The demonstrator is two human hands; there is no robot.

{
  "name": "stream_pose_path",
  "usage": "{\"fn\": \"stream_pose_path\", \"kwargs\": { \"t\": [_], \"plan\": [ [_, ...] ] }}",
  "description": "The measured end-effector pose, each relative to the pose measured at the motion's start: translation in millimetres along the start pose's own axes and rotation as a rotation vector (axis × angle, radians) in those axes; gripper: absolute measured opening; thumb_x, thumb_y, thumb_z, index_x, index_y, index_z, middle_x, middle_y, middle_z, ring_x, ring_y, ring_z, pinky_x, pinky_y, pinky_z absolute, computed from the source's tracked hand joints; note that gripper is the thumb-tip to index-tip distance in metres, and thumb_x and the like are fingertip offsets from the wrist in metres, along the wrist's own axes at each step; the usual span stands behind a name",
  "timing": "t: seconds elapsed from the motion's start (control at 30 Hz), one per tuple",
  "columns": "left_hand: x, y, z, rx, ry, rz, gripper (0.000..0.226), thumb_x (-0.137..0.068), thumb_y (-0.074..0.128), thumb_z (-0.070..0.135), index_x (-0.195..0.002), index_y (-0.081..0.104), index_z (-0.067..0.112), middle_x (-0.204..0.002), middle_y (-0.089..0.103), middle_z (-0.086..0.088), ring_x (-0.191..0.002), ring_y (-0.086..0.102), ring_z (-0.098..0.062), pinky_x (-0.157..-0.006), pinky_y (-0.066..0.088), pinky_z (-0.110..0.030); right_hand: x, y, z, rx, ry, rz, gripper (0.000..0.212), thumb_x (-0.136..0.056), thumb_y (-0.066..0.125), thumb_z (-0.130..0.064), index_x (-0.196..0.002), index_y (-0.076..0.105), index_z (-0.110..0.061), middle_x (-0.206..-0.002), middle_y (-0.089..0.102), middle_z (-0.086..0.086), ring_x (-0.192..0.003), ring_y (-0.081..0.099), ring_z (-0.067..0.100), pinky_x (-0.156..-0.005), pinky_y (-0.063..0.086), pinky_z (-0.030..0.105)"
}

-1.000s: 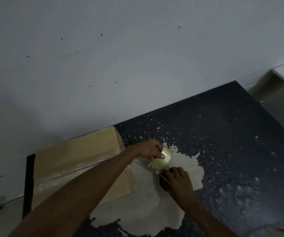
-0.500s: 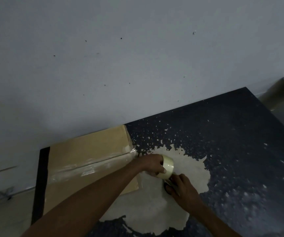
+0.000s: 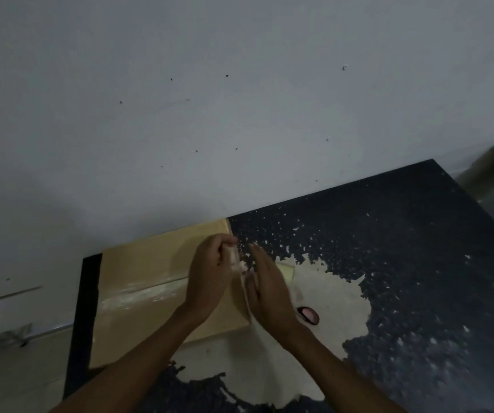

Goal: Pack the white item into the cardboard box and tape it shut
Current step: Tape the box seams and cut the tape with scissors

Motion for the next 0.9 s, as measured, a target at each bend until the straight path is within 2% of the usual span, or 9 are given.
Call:
{"fn": "stream_pose_path", "kwargs": {
  "t": [0.07,0.17,0.23,0.33,0.4,0.5,0.67,0.8,0.9],
  "plan": [
    [9,-5,-20,-0.110,0.001,-0.008,0.027,-0.098,0.046,0.006,-0.116,0.062,0.019,-0.116,0.062,0.004,-0.109,0.055,-0.012,-0.091,0.044,-0.024,-8,25,-12,-0.020,0.004,-0.113,0.060,-0.102,0.029,-0.043,-0.153,0.021,-0.013,-0.160,0.022,0.005,-0.148,0.015,0.013,-0.119,0.019,0.030],
    [29,6,-46,-0.145,-0.040,-0.104,0.034,-0.103,0.041,0.015,-0.136,0.052,0.016,-0.139,0.053,0.001,-0.128,0.048,-0.014,-0.104,0.037,-0.022,-6,43,-21,-0.153,0.059,-0.205,0.058,-0.104,0.034,-0.028,-0.153,0.010,-0.010,-0.160,0.015,0.001,-0.147,0.016,0.009,-0.118,0.020,0.025],
    [38,14,-54,-0.158,-0.008,-0.152,0.041,-0.105,0.038,0.019,-0.144,0.044,0.014,-0.152,0.040,0.001,-0.140,0.035,-0.012,-0.114,0.030,-0.024,0,43,-20,-0.278,0.145,-0.218,0.059,-0.104,0.037,-0.021,-0.154,0.006,-0.014,-0.153,0.023,-0.009,-0.131,0.031,-0.016,-0.103,0.030,0.005],
    [47,29,-61,-0.296,0.090,-0.228,0.054,-0.104,0.027,0.035,-0.152,0.031,0.011,-0.160,0.023,-0.001,-0.150,0.016,-0.016,-0.121,0.016,-0.031,5,44,-5,-0.369,0.319,-0.250,0.056,-0.105,0.038,-0.026,-0.154,0.010,-0.027,-0.139,0.042,-0.010,-0.110,0.050,-0.009,-0.079,0.039,0.000],
    [49,37,-65,-0.424,0.139,-0.263,0.060,-0.104,0.019,0.040,-0.152,0.026,0.007,-0.161,0.018,-0.007,-0.150,0.014,-0.022,-0.121,0.011,-0.036,8,47,4,-0.410,0.354,-0.261,0.052,-0.104,0.037,-0.035,-0.152,0.017,-0.035,-0.142,0.036,-0.020,-0.125,0.041,-0.006,-0.087,0.031,-0.004],
    [49,43,-66,-0.536,0.159,-0.285,0.061,-0.106,0.013,0.039,-0.151,0.027,0.001,-0.160,0.020,-0.013,-0.149,0.018,-0.029,-0.118,0.015,-0.041,13,48,12,-0.422,0.409,-0.347,0.054,-0.100,0.031,-0.054,-0.151,0.026,-0.035,-0.150,0.027,-0.019,-0.143,0.022,0.006,-0.114,0.021,0.020],
    [47,42,-65,-0.526,0.130,-0.263,0.062,-0.104,0.019,0.041,-0.150,0.031,0.002,-0.159,0.024,-0.013,-0.148,0.020,-0.028,-0.119,0.010,-0.037,-14,2,46,0.243,0.151,-0.382,0.052,-0.103,0.035,-0.025,-0.152,0.023,-0.016,-0.162,0.006,0.011,-0.148,-0.008,0.031,-0.121,0.008,0.050],
    [47,41,-61,-0.414,0.083,-0.253,0.064,-0.101,0.018,0.043,-0.152,0.027,0.006,-0.161,0.012,-0.006,-0.151,0.006,-0.022,-0.123,0.009,-0.043,-14,-1,82,0.786,0.004,-0.804,0.083,-0.094,0.052,-0.023,-0.154,-0.004,-0.026,-0.155,-0.028,0.012,-0.141,-0.027,0.039,-0.116,-0.006,0.062],
    [51,33,-35,-0.297,0.134,-0.196,0.052,-0.102,0.027,0.030,-0.149,0.037,0.012,-0.162,0.020,-0.007,-0.151,0.009,-0.022,-0.122,0.015,-0.044,-14,-4,81,0.951,-0.191,-0.821,0.077,-0.090,0.061,-0.017,-0.152,0.017,-0.024,-0.162,-0.006,0.012,-0.148,0.002,0.033,-0.116,0.017,0.057]
  ]
}}
Point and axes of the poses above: each hand's wrist, its own x-axis away from the middle knuckle, its own y-axis out of the palm, z = x × y, the point moved 8 cm from there along -x, towards the middle knuckle
